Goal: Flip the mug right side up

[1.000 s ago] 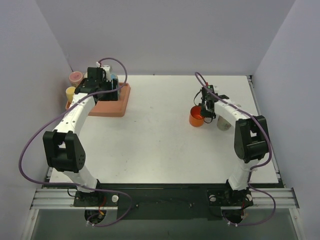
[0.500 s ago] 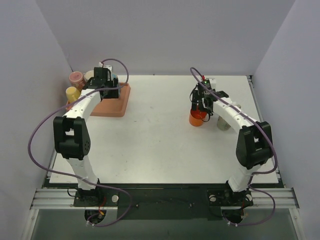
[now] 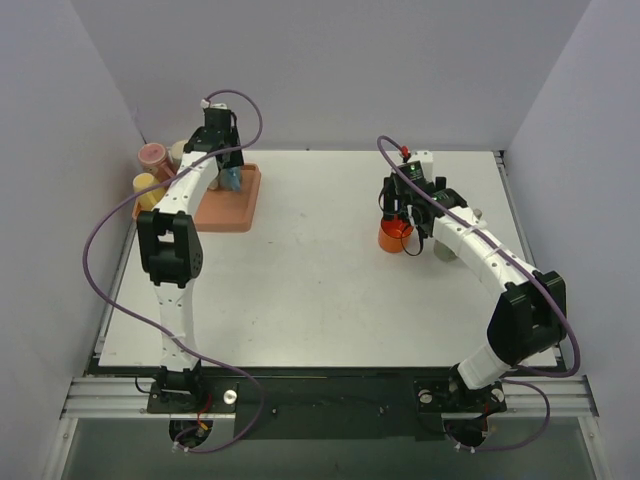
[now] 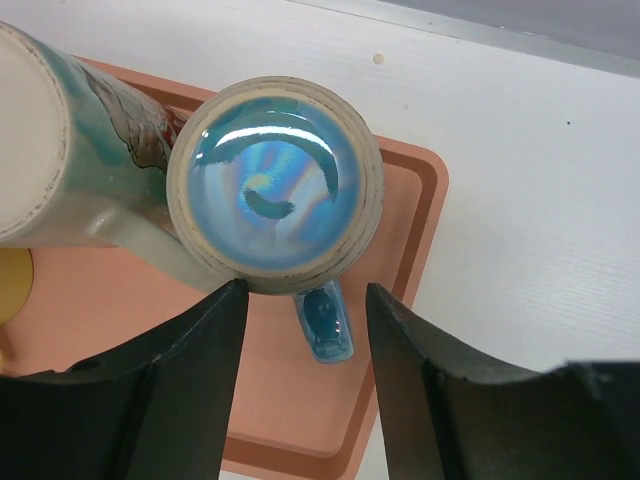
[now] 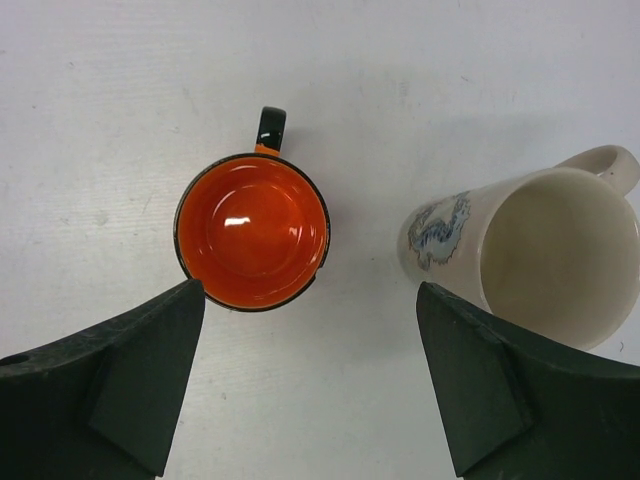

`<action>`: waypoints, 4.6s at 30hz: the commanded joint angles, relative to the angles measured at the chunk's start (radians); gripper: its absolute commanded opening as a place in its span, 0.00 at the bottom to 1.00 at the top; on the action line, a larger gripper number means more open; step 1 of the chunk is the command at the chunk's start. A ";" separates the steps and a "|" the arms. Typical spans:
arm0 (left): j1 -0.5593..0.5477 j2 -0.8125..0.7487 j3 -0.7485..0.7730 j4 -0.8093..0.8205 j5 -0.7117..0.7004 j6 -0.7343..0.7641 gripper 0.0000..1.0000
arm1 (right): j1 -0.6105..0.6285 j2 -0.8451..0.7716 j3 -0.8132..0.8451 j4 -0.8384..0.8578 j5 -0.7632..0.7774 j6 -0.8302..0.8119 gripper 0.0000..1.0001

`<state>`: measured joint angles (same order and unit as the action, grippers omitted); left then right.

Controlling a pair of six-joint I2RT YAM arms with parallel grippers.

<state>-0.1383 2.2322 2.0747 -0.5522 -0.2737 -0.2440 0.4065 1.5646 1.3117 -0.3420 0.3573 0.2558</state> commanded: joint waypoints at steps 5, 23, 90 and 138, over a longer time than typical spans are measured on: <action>0.002 0.044 0.036 -0.103 -0.019 -0.081 0.59 | 0.003 -0.054 -0.051 -0.003 0.042 -0.030 0.81; 0.003 -0.065 -0.147 0.077 -0.012 -0.064 0.70 | 0.018 -0.054 -0.083 0.017 0.025 -0.033 0.81; -0.139 -0.806 -0.409 -0.052 1.433 -0.489 0.00 | 0.549 -0.598 -0.755 1.526 -0.245 -1.017 0.81; 0.040 -0.689 -0.544 -0.097 0.688 -0.166 0.85 | 0.282 -0.209 -0.222 0.399 -0.054 -0.201 0.00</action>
<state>-0.1020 1.6146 1.4799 -0.6483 0.6987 -0.6022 0.7406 1.3025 0.8562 0.1658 0.2272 -0.2981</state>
